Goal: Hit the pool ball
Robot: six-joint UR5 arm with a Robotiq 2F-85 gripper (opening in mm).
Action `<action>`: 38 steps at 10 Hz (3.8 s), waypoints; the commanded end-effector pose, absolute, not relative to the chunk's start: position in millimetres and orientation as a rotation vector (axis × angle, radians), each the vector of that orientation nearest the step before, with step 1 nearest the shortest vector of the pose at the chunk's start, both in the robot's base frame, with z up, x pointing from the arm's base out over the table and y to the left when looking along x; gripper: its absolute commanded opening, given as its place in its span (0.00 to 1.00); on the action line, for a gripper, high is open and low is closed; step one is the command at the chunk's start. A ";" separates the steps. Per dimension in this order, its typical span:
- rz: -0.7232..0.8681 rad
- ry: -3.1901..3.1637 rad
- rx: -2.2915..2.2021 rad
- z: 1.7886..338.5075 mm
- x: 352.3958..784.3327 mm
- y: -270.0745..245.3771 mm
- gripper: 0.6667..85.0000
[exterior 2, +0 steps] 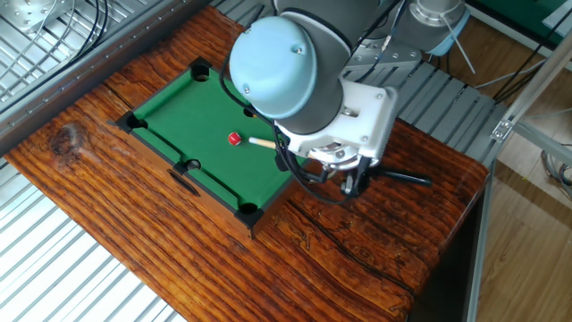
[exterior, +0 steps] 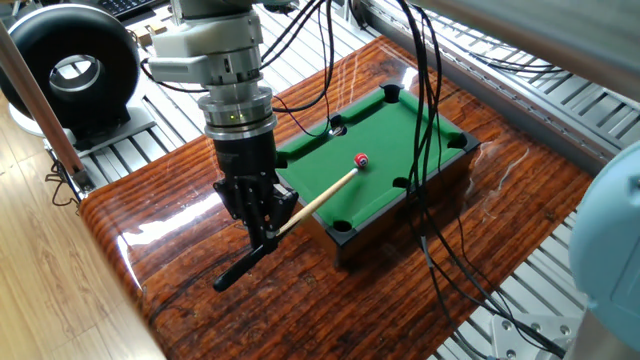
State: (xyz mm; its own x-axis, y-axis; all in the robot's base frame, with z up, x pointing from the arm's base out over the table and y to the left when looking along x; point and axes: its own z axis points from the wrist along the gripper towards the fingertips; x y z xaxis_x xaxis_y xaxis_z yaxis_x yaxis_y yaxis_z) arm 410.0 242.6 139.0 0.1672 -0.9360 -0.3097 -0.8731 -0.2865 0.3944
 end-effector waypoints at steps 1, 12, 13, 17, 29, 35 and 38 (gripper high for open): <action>-0.779 -1.792 2.305 140.3 411.7 239.5 0.00; -0.700 -1.696 2.347 136.1 427.3 202.4 0.00; -0.692 -1.684 2.352 139.8 429.0 201.3 0.00; -0.752 -1.752 2.284 154.6 418.8 215.6 0.00; -0.703 -1.566 2.368 154.9 430.5 168.9 0.00; -0.744 -1.592 2.376 141.3 432.1 147.4 0.00; -0.685 -1.581 2.477 137.8 445.0 153.4 0.00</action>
